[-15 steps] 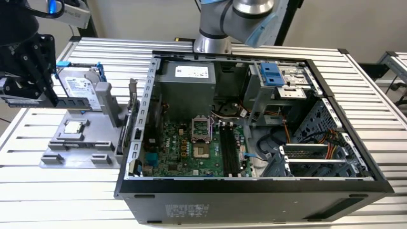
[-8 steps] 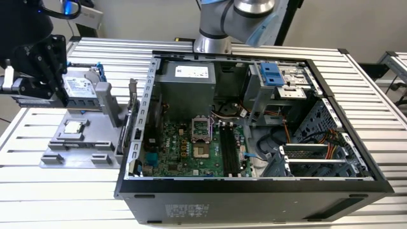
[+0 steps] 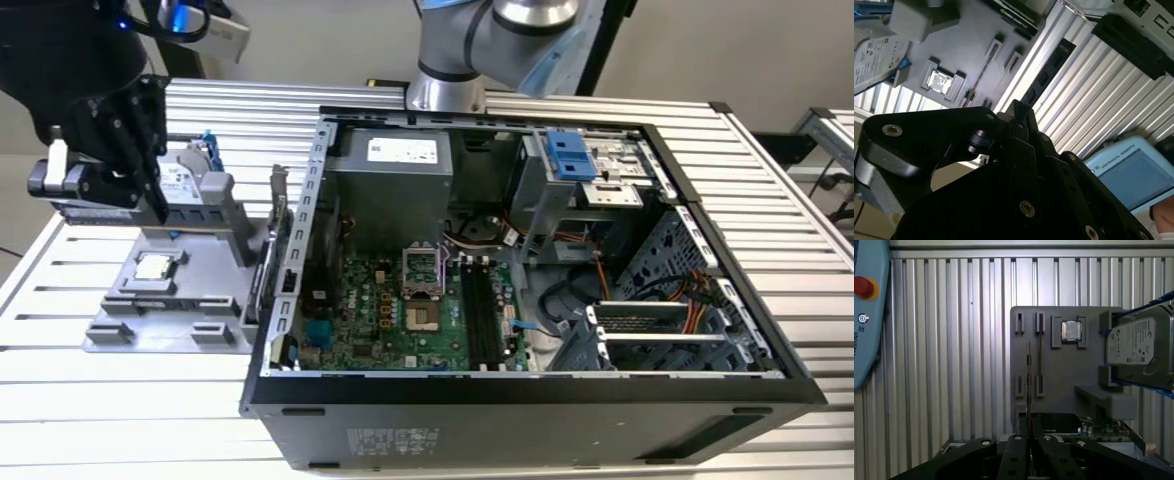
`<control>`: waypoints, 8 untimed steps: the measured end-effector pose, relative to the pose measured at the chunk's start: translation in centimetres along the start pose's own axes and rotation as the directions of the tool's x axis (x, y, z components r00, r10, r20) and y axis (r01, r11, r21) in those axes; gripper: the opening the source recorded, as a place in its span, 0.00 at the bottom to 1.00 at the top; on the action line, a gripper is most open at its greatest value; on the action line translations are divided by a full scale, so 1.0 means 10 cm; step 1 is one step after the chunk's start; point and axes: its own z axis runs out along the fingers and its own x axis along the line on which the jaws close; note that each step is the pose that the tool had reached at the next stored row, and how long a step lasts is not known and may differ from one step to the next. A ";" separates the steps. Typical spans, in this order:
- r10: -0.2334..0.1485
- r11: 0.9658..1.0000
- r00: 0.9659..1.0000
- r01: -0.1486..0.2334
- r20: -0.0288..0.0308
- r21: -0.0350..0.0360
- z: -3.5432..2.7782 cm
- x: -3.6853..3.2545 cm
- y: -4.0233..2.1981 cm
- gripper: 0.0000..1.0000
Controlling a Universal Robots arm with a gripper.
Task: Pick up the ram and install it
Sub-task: 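Pick up the ram and move it above insertion slot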
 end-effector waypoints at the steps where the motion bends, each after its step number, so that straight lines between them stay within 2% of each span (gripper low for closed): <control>1: 0.000 1.000 1.000 0.000 0.000 -0.001 -0.001 -0.001 -0.026 0.00; 8: -0.005 1.000 1.000 0.005 0.000 -0.005 -0.008 -0.005 -0.198 0.00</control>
